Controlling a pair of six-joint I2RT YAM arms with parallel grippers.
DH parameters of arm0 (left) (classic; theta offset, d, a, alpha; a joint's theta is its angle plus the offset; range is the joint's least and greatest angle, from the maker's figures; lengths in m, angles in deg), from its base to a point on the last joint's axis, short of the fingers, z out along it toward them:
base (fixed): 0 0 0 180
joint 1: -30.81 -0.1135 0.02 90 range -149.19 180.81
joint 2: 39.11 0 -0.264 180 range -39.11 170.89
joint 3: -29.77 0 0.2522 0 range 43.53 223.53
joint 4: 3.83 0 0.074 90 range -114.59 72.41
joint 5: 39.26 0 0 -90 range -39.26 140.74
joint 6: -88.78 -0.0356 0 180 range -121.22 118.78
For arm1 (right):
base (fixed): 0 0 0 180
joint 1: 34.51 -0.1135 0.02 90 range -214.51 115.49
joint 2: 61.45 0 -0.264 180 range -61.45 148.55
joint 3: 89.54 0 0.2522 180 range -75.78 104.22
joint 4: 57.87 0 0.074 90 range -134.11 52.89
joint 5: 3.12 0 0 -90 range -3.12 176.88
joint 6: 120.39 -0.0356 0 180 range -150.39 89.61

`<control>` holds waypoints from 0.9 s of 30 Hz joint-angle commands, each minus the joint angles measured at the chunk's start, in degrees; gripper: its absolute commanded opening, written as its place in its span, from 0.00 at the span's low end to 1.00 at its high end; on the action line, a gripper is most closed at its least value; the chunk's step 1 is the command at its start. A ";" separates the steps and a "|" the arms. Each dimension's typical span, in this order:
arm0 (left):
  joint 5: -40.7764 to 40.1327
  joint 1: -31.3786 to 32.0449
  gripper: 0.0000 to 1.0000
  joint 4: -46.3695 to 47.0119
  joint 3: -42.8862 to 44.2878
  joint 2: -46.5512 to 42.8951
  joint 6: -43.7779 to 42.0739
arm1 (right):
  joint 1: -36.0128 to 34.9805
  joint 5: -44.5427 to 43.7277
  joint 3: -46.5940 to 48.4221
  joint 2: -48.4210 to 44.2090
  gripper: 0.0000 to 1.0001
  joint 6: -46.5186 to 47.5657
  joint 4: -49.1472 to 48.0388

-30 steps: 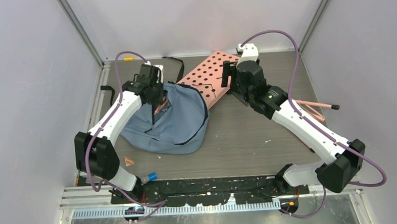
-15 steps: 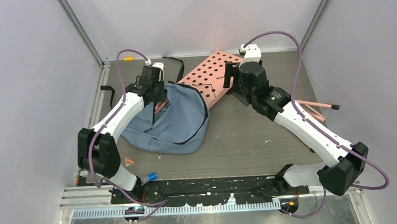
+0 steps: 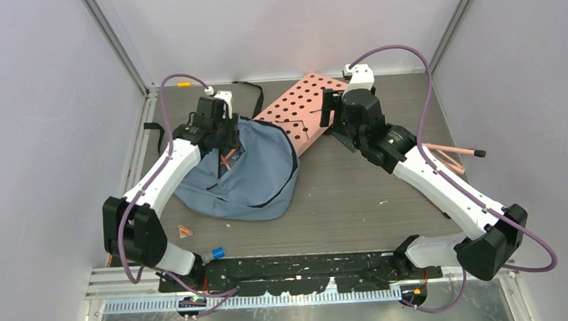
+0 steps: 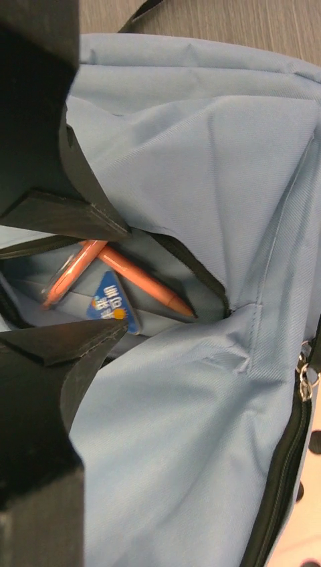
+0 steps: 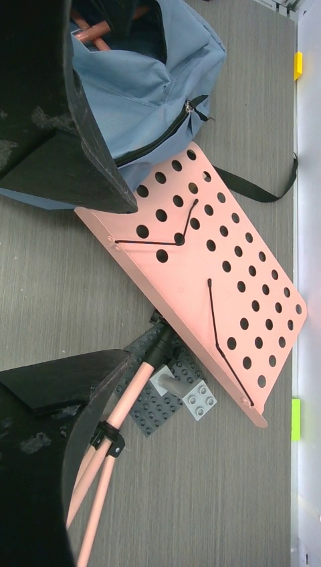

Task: Pack the student bag
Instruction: Place the stationery in the student bag, then pick up the stationery from the center of the board.

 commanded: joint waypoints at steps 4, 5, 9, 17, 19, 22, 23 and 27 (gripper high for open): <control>2.15 -0.20 0.55 -12.12 -1.46 -12.80 10.20 | 0.21 -1.32 -0.34 -2.08 0.80 -0.79 -1.57; 2.84 -0.20 0.56 -13.68 -2.96 -15.23 13.37 | 0.19 -1.75 -0.92 -2.35 0.80 -0.85 -1.93; 5.72 -0.20 0.57 -20.96 -10.05 -21.19 19.74 | 0.17 -2.16 -2.46 -3.20 0.80 -1.34 -2.54; 5.43 -0.20 0.67 -38.27 -15.35 -26.81 30.29 | 0.17 -2.70 -5.21 -5.22 0.80 -2.26 -3.06; 6.77 -0.20 0.73 -38.29 -20.16 -29.31 35.35 | 0.20 -2.88 -6.07 -5.84 0.80 -2.56 -3.69; 7.88 -0.28 0.75 -40.17 -23.50 -30.12 37.86 | 0.17 -2.92 -6.94 -6.34 0.80 -2.63 -4.05; 7.72 -0.28 0.77 -41.16 -23.32 -29.92 37.82 | 0.17 -3.19 -7.16 -6.58 0.80 -2.52 -4.15; 10.12 -0.28 0.79 -41.12 -26.76 -29.45 38.41 | 0.30 -3.83 -8.54 -7.49 0.80 -2.47 -4.94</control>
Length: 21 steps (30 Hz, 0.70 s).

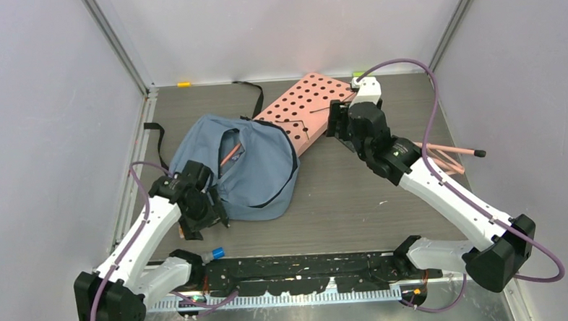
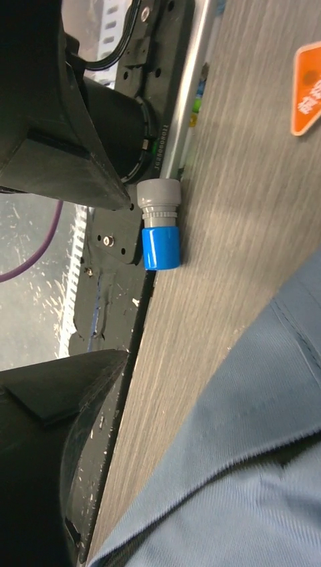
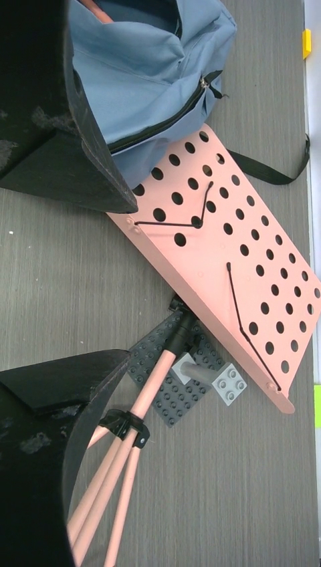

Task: Pack the student bag
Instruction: Pick up the stationery from the center of the board.

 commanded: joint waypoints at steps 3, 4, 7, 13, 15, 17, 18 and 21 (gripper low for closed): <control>5.20 -0.28 0.79 -2.39 -4.76 -0.23 4.18 | 0.36 -2.54 -1.69 -3.20 0.80 -1.24 -3.62; 5.55 -0.28 0.78 -2.52 -5.87 -0.87 4.52 | 0.39 -2.50 -2.04 -3.62 0.80 -1.29 -3.61; 4.33 -0.20 0.79 -3.39 -8.05 -4.01 7.02 | 0.41 -2.21 -2.82 -4.28 0.81 -1.88 -3.72; 0.41 -0.20 0.99 -3.90 -9.35 -8.41 13.39 | 0.50 -0.13 -4.58 -4.47 0.80 -3.75 -4.43; -0.46 -0.08 1.00 -5.42 -10.05 -7.71 15.16 | 0.50 0.53 -4.91 -4.73 0.80 -4.21 -4.59; -3.17 0.31 1.00 -5.94 -9.74 -7.44 16.97 | 0.54 0.67 -5.38 -5.11 0.80 -4.26 -4.84; -4.69 0.33 1.00 -5.97 -9.78 -7.56 18.20 | 0.52 0.57 -5.86 -5.27 0.80 -4.29 -5.12; -8.01 0.33 1.00 -5.29 -9.77 -7.46 21.22 | 0.50 0.38 -6.76 -6.28 0.80 -4.36 -5.54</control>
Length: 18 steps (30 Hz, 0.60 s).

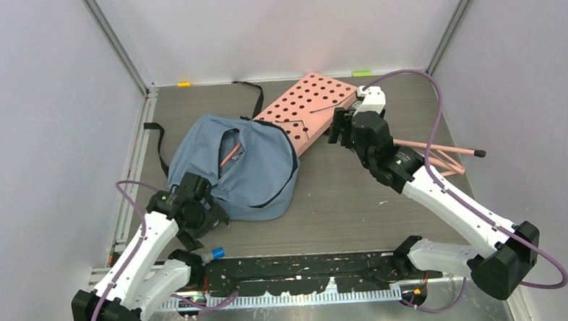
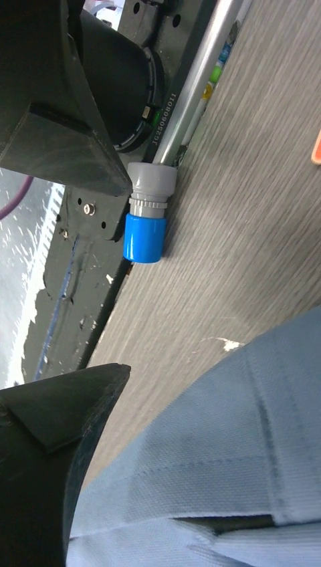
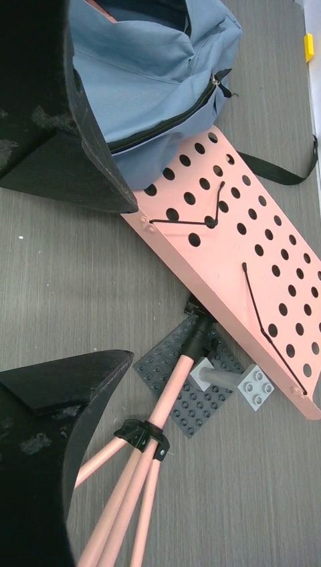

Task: Pack the student bag
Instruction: Pick up the stationery from the center of the board.

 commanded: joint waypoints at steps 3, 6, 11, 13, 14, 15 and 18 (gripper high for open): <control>-5.71 0.43 1.00 -7.14 -2.41 2.38 6.25 | 0.29 -0.09 -1.24 -3.69 0.80 -1.63 -4.08; -3.60 1.54 1.00 -5.31 -3.52 5.37 6.53 | 0.32 0.27 -2.32 -4.75 0.81 -1.98 -4.88; -2.35 5.30 1.00 -2.64 -3.66 7.77 8.13 | 0.39 -0.36 -3.40 -6.09 0.81 -2.28 -5.22; -1.12 7.81 0.99 -0.30 -3.62 9.43 9.26 | 0.40 -0.89 -3.98 -6.62 0.81 -2.17 -5.38; -1.03 8.96 0.98 0.41 -3.27 10.41 9.65 | 0.41 -0.94 -4.12 -6.90 0.82 -2.05 -5.54; -1.65 10.48 0.97 0.59 -2.30 11.47 9.81 | 0.45 -0.12 -4.49 -7.02 0.84 -1.62 -5.91; -7.22 13.70 0.98 -0.09 4.24 13.93 7.79 | 0.50 15.11 -4.92 -6.97 0.84 4.71 -9.50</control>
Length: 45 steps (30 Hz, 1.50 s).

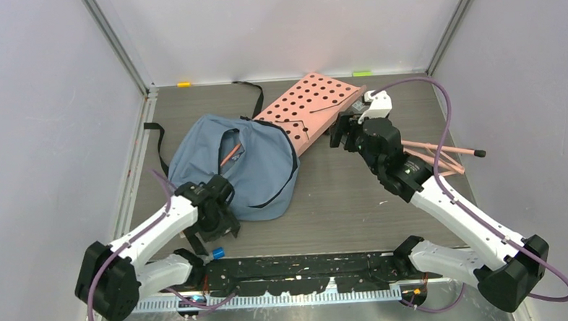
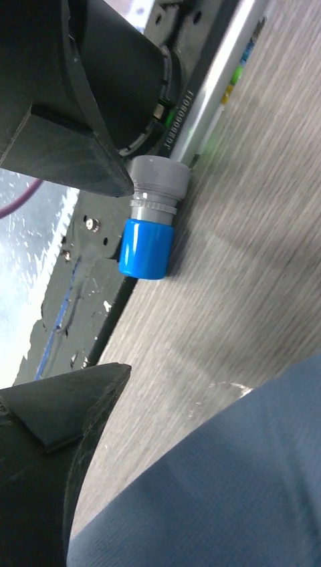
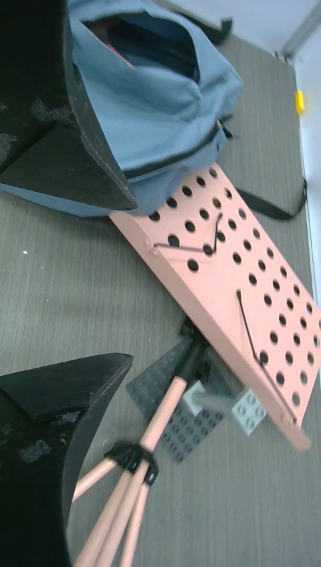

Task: Pack the student bag
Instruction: Pick up the stationery from the center of the board.

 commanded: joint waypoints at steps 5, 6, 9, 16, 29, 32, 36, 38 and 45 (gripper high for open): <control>-12.02 0.53 1.00 0.90 19.38 5.88 -17.33 | -0.28 37.63 2.11 2.44 0.81 7.61 -9.87; -12.30 -0.66 1.00 1.69 21.13 6.26 -20.74 | -1.16 42.05 2.85 4.45 0.81 6.31 -10.52; -7.20 -8.53 1.00 4.45 23.97 6.28 -30.07 | -7.88 45.46 5.90 8.59 0.80 6.35 -11.69; -4.88 -25.41 1.00 7.22 31.58 5.62 -43.62 | -24.31 47.56 5.72 21.40 0.79 9.34 -26.38; -6.42 -28.02 1.00 25.92 22.65 -8.33 -49.89 | -35.33 51.13 11.52 46.50 0.71 18.86 -35.76; -12.19 -28.02 1.00 31.00 18.24 -12.78 -47.65 | -36.84 50.66 12.38 50.40 0.71 20.10 -37.30; -17.59 -27.95 1.00 36.08 13.50 -18.42 -50.99 | -37.99 50.50 14.66 56.33 0.71 22.30 -37.15; -20.21 -27.77 1.00 38.61 10.97 -21.81 -49.71 | -38.30 50.49 15.58 58.20 0.71 23.38 -37.05; -19.06 -27.68 1.00 43.92 6.03 -27.64 -50.97 | -39.13 49.22 17.66 62.81 0.72 27.10 -36.93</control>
